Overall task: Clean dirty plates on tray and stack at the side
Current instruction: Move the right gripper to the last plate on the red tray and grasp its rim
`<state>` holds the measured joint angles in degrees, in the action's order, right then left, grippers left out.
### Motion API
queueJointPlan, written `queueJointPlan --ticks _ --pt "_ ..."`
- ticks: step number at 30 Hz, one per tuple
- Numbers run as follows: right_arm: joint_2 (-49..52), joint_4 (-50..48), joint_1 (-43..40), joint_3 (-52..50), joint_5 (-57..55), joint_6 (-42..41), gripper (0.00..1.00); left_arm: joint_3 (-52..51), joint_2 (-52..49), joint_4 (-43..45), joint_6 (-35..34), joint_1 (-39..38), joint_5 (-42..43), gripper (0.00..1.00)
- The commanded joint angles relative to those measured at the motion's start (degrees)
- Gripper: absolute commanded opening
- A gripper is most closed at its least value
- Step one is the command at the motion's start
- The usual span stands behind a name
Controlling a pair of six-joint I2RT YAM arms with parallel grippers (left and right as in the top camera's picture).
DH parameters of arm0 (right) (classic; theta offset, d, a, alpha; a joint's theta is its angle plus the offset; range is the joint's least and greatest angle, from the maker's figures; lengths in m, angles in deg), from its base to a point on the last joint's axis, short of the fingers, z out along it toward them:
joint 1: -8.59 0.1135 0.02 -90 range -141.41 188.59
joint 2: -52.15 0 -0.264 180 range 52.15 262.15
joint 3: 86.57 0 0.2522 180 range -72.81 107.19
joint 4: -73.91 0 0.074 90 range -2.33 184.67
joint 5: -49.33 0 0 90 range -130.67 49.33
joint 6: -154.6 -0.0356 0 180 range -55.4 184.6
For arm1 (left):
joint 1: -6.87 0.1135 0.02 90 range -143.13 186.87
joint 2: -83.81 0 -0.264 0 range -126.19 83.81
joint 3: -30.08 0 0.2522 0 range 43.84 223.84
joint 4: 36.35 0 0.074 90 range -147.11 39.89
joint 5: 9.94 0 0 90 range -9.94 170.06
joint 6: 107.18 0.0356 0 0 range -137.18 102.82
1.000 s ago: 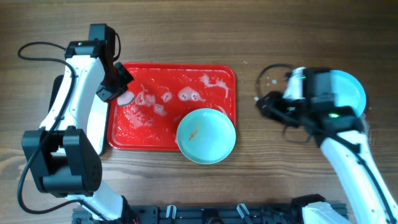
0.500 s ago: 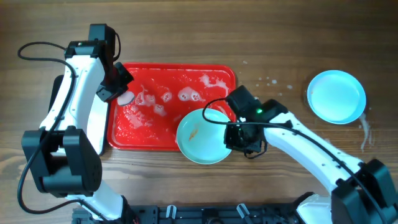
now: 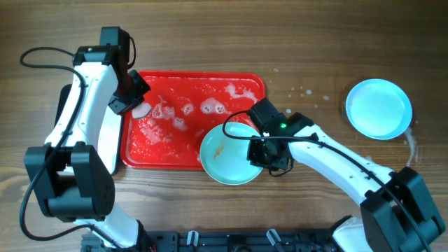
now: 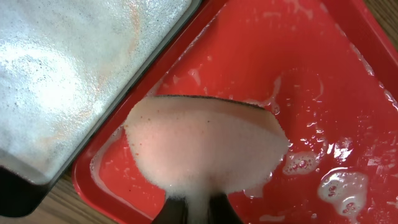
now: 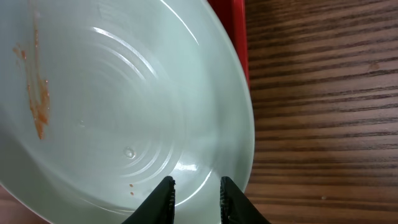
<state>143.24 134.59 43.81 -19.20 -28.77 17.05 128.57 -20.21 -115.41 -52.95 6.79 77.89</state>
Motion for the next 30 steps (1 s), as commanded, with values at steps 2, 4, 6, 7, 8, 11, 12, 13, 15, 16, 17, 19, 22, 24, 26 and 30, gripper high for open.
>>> queueJointPlan --ticks 2,4,6,7,8,11,12,13,15,16,17,19,22,24,26,30 --pt "0.76 1.4 0.35 -0.74 -1.14 0.15 0.26 0.68 0.83 0.0 0.87 0.2 0.22 0.04" --pt "0.76 1.36 0.33 -0.74 -0.85 0.98 0.27 0.68 0.83 0.02 0.87 0.2 0.22 0.04" --pt "0.74 0.48 0.33 -0.72 -0.7 2.08 0.27 0.68 0.83 -0.02 0.9 0.2 0.22 0.04" --pt "0.66 -0.07 0.28 -0.44 -0.79 2.8 0.27 0.68 0.83 -0.04 0.9 0.2 0.24 0.04" --pt "0.48 -0.24 0.26 0.09 -0.98 2.78 0.26 0.68 0.83 -0.07 0.9 0.2 0.24 0.04" --pt "-1.16 0.07 0.22 2.36 -1.18 4.07 0.26 0.68 0.83 -0.13 0.87 0.2 0.24 0.04" --pt "-1.73 0.61 0.22 2.84 -1.4 4.07 0.26 0.68 0.83 -0.13 0.87 0.2 0.24 0.04" --pt "-2.38 1.33 0.2 3.19 -1.62 4.04 0.26 0.68 0.83 -0.13 0.9 0.2 0.24 0.04" --pt "-4.26 3.17 -0.11 3.26 -1.57 3.85 0.27 0.68 0.83 -0.24 0.87 0.2 0.24 0.04" --pt "-4.94 3.87 -0.11 3.26 -1.57 3.85 0.27 0.68 0.83 -0.26 0.9 0.2 0.22 0.04" --pt "-5.79 5.03 -0.11 3.26 -1.57 3.5 0.27 0.68 0.83 -0.28 0.9 0.2 0.24 0.04" --pt "-7.39 7.61 -0.11 3.23 -1.6 2.69 0.26 0.68 0.83 -0.28 0.9 0.2 0.24 0.04" --pt "-8.96 11.06 -0.02 3.08 -1.33 2.49 0.31 0.68 0.83 -0.26 0.9 0.2 0.22 0.04" --pt "-8.98 12.11 0.09 2.34 -1.31 2.54 0.32 0.68 0.83 -0.24 0.87 0.2 0.22 0.04" --pt "-8.96 10.6 0.09 -0.13 -0.7 2.36 0.36 0.68 0.83 -0.24 0.9 0.2 0.24 0.04" --pt "-8.96 3.48 0.09 -3.78 4.22 2.34 0.43 0.68 0.83 -0.24 0.9 0.2 0.22 0.04"
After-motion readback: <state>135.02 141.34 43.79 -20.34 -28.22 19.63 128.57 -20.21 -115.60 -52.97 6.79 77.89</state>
